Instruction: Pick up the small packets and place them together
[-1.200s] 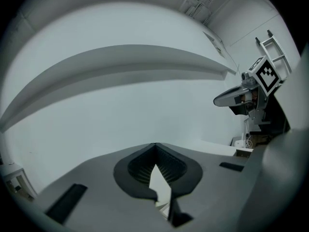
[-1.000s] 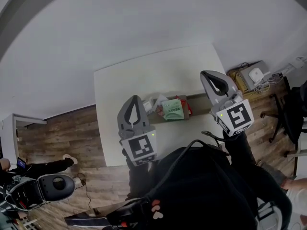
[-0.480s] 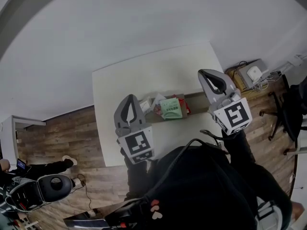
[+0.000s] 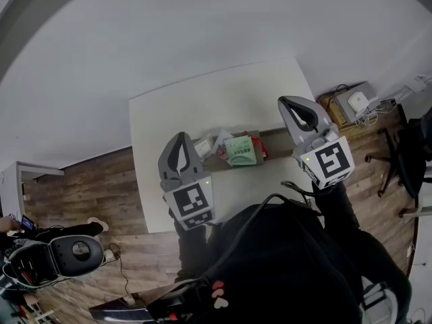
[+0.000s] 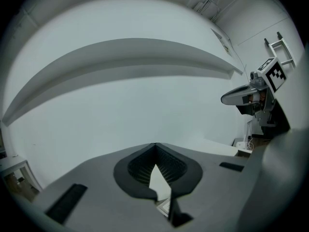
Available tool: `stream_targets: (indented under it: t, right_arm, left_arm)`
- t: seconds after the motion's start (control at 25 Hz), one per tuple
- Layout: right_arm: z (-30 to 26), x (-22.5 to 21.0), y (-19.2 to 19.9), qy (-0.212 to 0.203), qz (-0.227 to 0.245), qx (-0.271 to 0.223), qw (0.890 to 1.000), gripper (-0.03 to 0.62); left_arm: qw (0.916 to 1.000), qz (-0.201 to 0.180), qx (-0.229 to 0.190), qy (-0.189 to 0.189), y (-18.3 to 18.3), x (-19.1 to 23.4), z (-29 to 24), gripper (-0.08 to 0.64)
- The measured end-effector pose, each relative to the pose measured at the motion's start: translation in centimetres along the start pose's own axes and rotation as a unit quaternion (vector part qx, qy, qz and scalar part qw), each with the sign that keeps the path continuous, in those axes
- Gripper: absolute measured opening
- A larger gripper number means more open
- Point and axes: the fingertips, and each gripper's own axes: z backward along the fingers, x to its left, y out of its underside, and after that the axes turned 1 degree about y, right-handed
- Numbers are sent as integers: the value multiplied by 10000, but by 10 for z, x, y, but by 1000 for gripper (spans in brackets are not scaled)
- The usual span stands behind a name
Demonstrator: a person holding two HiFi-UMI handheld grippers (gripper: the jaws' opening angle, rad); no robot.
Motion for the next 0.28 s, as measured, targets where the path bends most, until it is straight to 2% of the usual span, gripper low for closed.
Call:
stream_targets:
  t: [0.28]
  right_arm:
    - [-24,-22,12,-9,-49,55,10000,0]
  left_arm:
    - [9999,10,100,47,1,-4,-35,-2]
